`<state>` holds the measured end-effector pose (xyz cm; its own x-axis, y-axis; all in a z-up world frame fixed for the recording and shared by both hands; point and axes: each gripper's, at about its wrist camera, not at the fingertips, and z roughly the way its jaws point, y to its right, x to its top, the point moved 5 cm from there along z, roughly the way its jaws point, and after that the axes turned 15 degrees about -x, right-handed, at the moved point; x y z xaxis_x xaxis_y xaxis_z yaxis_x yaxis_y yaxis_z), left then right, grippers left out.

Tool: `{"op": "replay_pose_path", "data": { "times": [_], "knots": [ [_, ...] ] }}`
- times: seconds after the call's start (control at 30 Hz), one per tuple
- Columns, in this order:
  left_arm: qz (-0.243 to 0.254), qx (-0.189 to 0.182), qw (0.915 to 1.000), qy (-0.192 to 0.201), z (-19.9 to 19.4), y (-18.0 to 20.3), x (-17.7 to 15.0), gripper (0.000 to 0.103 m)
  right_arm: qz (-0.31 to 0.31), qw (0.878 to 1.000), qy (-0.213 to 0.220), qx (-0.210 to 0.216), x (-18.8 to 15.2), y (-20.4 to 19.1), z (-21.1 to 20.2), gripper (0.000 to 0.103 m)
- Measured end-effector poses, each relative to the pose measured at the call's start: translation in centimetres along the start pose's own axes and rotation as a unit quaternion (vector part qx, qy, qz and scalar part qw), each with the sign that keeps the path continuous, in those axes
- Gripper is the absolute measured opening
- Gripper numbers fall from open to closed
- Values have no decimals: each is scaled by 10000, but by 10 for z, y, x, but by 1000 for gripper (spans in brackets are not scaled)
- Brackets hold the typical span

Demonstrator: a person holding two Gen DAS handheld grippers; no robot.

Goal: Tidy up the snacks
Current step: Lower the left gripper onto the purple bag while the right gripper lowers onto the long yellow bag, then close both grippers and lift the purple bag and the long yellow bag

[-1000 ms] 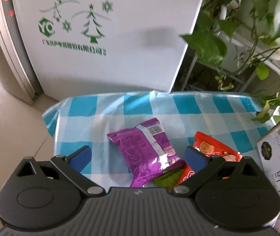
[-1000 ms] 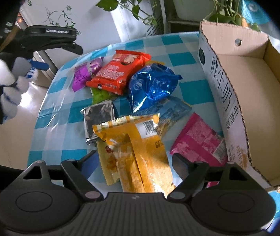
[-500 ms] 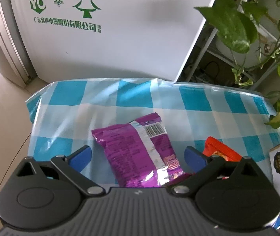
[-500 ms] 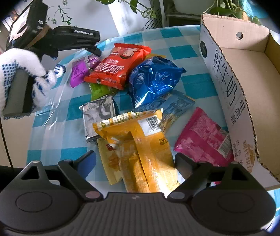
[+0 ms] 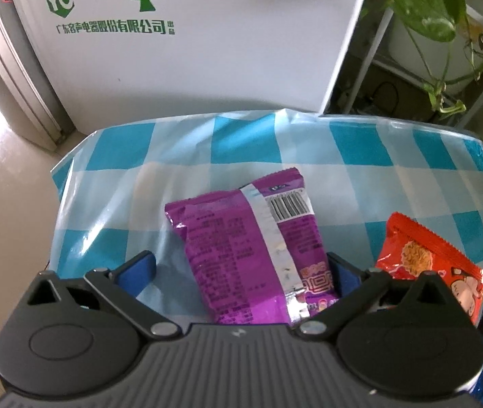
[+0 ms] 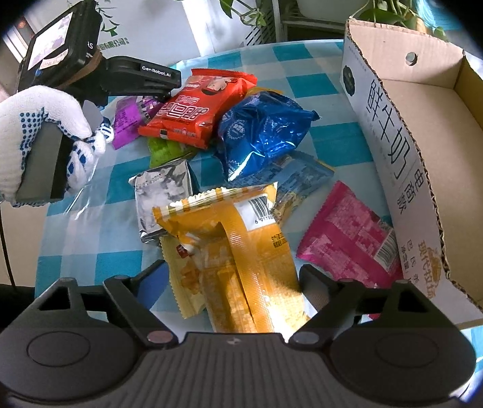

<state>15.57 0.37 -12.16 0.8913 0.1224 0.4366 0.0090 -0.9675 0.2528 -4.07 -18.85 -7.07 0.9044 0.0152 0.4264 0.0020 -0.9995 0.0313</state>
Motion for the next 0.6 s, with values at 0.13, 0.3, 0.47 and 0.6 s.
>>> {"op": "replay_pose_path", "data": {
  "times": [0.13, 0.3, 0.47, 0.6],
  "knots": [
    [128, 19, 9999, -37, 0, 1, -3, 102, -69, 10000, 20, -59, 1, -2, 2, 80],
    [122, 44, 9999, 99, -8, -4, -10, 93, -144, 9999, 48, 42, 1, -5, 0, 70],
    [310, -55, 9993, 206, -20, -6, -12, 70, -192, 9997, 130, 111, 2, -5, -4, 61],
    [299, -168, 9991, 240, -29, -8, -17, 68, -177, 9995, 180, 193, 3, -6, -6, 61]
  ]
}}
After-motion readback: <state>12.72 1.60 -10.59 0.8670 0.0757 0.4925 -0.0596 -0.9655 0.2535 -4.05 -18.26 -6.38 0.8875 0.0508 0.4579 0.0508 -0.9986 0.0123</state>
